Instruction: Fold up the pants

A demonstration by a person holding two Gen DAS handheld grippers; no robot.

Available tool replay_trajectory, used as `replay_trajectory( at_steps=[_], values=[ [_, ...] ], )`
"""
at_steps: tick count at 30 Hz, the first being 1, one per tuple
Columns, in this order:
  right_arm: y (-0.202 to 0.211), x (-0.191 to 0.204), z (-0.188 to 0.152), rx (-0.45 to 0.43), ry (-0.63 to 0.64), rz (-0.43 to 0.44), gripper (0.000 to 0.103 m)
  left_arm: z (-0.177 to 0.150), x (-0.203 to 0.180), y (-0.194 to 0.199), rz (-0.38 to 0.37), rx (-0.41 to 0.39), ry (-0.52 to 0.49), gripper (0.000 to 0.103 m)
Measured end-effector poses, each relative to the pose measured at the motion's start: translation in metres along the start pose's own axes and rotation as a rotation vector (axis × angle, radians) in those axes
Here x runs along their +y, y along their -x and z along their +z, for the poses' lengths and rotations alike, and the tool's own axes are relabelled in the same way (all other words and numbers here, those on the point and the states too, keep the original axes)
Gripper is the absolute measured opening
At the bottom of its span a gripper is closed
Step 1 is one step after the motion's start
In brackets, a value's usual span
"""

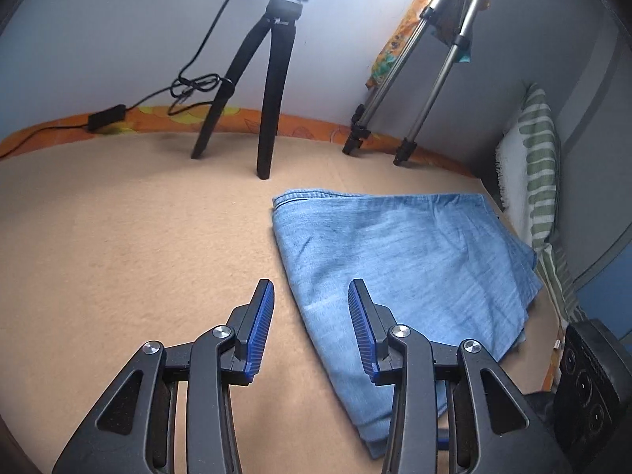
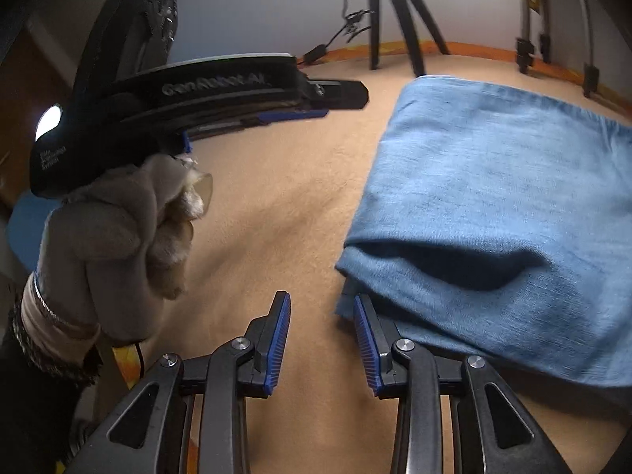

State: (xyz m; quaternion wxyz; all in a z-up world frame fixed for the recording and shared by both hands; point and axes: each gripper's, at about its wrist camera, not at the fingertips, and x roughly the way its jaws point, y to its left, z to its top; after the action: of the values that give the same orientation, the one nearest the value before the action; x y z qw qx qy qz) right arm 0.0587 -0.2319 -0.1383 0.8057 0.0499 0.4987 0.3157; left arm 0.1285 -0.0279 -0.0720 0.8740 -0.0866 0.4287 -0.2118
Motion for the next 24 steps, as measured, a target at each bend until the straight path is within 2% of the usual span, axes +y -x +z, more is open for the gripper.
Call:
replay_trajectory(
  at_steps=[2, 8, 11, 17, 21, 24],
  values=[
    [-0.003, 0.001, 0.002, -0.001, -0.014, -0.011, 0.033, 0.002, 0.006, -0.006, -0.022, 0.008, 0.019, 0.037],
    [-0.009, 0.012, 0.008, -0.064, -0.012, -0.121, 0.03, -0.001, 0.014, -0.015, -0.045, 0.02, 0.027, 0.037],
    [-0.017, 0.017, 0.005, -0.065, -0.011, -0.135, 0.027, -0.002, 0.015, -0.019, -0.048, 0.02, 0.024, 0.037],
    [-0.014, 0.022, -0.006, -0.071, 0.063, -0.184, 0.0, 0.001, 0.017, -0.032, -0.062, 0.032, 0.032, 0.034],
    [-0.012, 0.018, -0.01, -0.068, 0.078, -0.175, 0.0, 0.001, 0.016, -0.034, -0.043, 0.027, 0.024, 0.033],
    [-0.004, 0.022, -0.01, -0.071, 0.09, -0.162, 0.0, 0.001, 0.016, -0.036, -0.023, 0.031, 0.011, 0.029]
  ],
)
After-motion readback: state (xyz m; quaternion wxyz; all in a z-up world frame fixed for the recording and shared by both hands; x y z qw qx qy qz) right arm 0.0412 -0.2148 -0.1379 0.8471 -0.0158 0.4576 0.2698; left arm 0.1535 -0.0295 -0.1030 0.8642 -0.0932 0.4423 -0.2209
